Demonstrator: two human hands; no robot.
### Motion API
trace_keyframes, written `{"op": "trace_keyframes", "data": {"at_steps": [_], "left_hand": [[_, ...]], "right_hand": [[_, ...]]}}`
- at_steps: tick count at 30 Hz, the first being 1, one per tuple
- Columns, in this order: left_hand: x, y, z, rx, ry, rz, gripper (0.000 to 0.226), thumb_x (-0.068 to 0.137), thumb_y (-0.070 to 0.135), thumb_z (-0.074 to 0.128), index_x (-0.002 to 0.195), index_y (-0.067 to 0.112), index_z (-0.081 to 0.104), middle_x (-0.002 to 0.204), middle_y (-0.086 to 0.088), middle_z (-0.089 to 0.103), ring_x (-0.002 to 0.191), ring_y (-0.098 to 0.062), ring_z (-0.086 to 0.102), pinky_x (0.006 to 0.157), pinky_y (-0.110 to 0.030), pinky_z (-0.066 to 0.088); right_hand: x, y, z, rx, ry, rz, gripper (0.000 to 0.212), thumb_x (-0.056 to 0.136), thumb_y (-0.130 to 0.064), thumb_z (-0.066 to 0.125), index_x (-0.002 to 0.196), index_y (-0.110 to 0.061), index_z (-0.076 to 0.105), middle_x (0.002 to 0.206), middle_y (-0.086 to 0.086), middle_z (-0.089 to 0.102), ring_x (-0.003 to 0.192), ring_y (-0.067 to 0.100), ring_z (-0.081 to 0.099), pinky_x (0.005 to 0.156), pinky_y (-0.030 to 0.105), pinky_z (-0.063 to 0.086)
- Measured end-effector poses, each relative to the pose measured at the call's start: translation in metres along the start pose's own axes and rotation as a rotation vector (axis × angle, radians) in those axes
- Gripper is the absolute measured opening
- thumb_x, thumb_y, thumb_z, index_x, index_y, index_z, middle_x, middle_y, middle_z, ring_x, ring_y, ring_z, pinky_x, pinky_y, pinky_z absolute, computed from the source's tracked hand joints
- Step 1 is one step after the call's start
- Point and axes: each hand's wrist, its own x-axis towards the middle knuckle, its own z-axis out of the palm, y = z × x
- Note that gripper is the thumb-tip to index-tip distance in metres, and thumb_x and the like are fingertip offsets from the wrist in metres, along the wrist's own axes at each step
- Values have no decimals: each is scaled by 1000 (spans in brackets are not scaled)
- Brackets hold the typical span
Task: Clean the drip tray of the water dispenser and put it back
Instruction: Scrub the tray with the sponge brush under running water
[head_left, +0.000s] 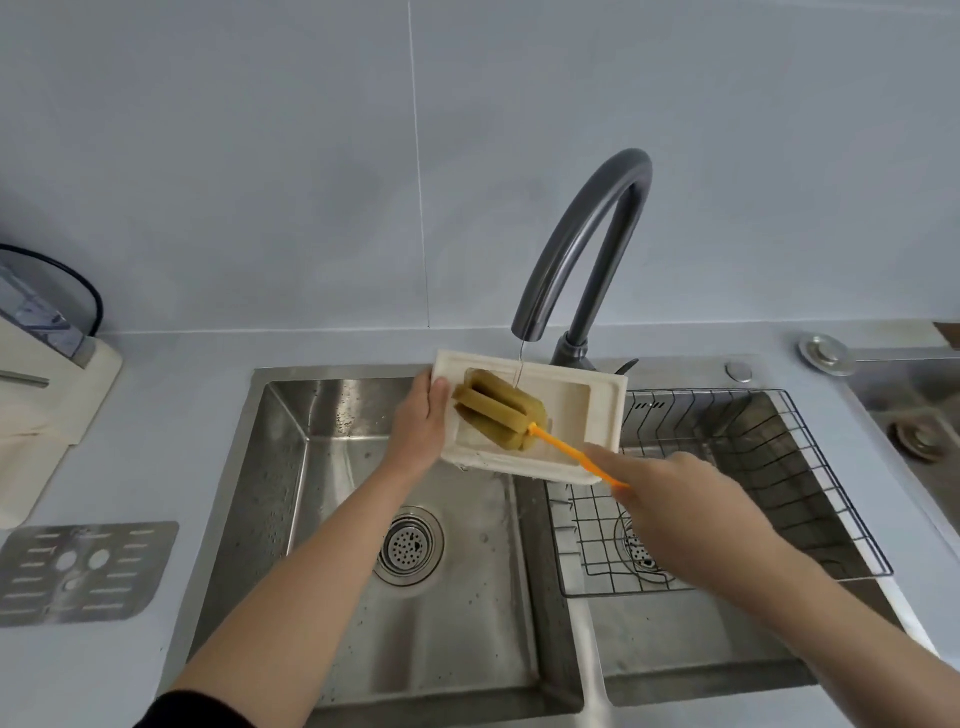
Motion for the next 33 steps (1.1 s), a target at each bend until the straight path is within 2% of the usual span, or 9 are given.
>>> {"op": "trace_keyframes", "data": {"at_steps": [3,8,15,19,21,22,24,30,33], "left_hand": [[6,4,7,-26,27,0,37,99,23,24,125,4,43,115,-17,60,101,-24,56,83,-29,40],[14,12,15,-64,88,-30,35,99,20,25,122,2,45,110,-19,60,97,-27,55,77,-22,34],[16,14,18,-27,119,16,35,99,17,26,122,0,46,103,-13,59,91,-19,51,72,-17,33],[16,11,10,-22,181,25,35,99,18,25,120,0,46,97,-4,52,90,-18,50,74,-21,34],[17,8,5,-6,184,37,35,99,19,25,120,2,46,96,-4,53,88,-20,52,77,-30,41],[16,6,3,9,184,45,35,99,19,25,121,3,46,96,-4,53,87,-20,52,79,-33,44],[15,3,-2,30,185,53,35,99,20,25,122,3,45,96,-5,53,87,-20,52,78,-33,44],[15,-11,-27,76,236,29,35,98,21,27,121,3,46,96,-9,57,85,-22,53,75,-30,40],[13,-11,-35,111,235,29,35,98,20,27,121,3,46,91,-6,54,81,-20,50,71,-29,36]], "right_hand": [[4,-5,13,-26,-15,-9,57,91,-11,36,137,-42,23,64,-1,35,67,27,44,53,31,35],[-2,-2,26,5,-16,-41,59,90,-9,34,138,-41,19,61,0,34,51,17,33,44,26,23],[-15,4,22,-170,-32,-43,70,86,-4,33,143,-38,9,63,-3,31,53,17,30,45,24,18],[-18,10,12,-335,-12,9,79,59,-6,67,128,-40,48,55,-2,37,45,20,30,37,22,7],[-17,15,11,-308,29,12,76,75,-9,57,136,-45,29,71,-2,54,56,19,37,41,24,19],[-18,19,14,-265,84,-4,73,85,-10,45,140,-46,14,85,-4,57,66,20,40,45,25,23],[-19,27,18,-243,34,-6,71,90,-10,34,141,-46,2,95,-5,54,74,20,40,51,27,27],[-17,35,17,-321,32,35,71,90,-11,34,141,-47,2,104,-8,62,85,16,59,51,23,29],[-11,34,16,-305,48,42,68,91,-13,34,140,-50,5,88,-8,57,71,17,47,48,22,27]]}}
